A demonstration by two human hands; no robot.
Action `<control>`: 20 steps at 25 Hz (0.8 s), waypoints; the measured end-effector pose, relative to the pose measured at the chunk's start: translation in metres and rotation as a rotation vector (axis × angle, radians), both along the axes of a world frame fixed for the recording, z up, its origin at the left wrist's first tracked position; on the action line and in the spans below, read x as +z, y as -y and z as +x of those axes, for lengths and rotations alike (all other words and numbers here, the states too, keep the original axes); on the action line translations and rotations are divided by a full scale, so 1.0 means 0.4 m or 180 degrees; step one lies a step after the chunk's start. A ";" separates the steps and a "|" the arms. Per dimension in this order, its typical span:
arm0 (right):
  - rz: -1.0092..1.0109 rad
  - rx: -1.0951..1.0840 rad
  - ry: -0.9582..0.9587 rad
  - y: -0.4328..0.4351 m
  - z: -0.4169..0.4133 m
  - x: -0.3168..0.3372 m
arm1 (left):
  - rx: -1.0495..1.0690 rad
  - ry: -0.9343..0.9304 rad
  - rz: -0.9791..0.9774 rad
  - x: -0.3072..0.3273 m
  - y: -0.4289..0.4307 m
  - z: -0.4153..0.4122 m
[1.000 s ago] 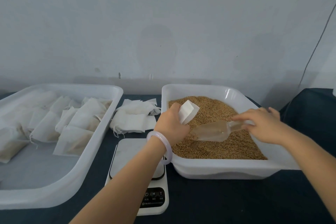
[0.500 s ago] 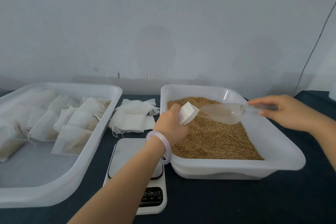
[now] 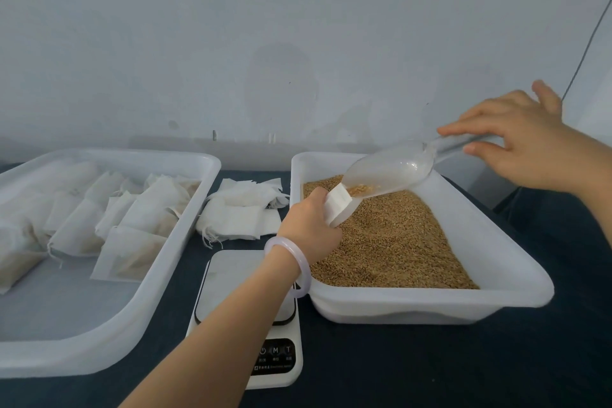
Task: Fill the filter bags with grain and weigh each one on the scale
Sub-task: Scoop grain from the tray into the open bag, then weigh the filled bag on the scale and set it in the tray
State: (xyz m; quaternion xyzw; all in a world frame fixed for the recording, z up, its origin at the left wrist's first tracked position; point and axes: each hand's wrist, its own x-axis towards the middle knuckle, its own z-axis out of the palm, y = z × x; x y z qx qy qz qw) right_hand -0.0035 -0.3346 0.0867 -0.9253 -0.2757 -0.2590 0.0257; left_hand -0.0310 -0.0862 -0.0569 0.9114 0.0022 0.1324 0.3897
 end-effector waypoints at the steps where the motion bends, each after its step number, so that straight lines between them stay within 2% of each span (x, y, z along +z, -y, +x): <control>1: -0.0035 0.0085 0.0182 -0.008 -0.006 0.002 | -0.0001 0.0003 -0.0016 0.000 0.000 -0.001; 5: -0.0172 0.0409 0.0669 -0.026 -0.018 0.002 | -0.0019 0.0028 -0.0067 0.001 0.001 -0.003; 8: -0.0092 0.0406 0.0586 -0.013 0.004 -0.007 | -0.0007 0.0070 -0.0143 0.001 -0.001 -0.006; 11: 0.0273 -0.0313 -0.0096 0.011 0.042 -0.039 | -0.0014 0.0152 -0.0446 0.004 -0.001 -0.008; 14: 0.0002 -0.1063 -0.0718 0.006 0.068 -0.152 | -0.0103 0.0137 -0.1163 0.008 -0.006 -0.013; 17: -0.0267 -0.1045 -0.1341 -0.026 0.054 -0.280 | -0.0268 0.0141 -0.1760 0.015 -0.011 -0.020; 20: -0.0403 -0.0934 -0.1700 -0.062 0.037 -0.325 | -0.0312 0.0112 -0.2455 0.027 -0.018 -0.031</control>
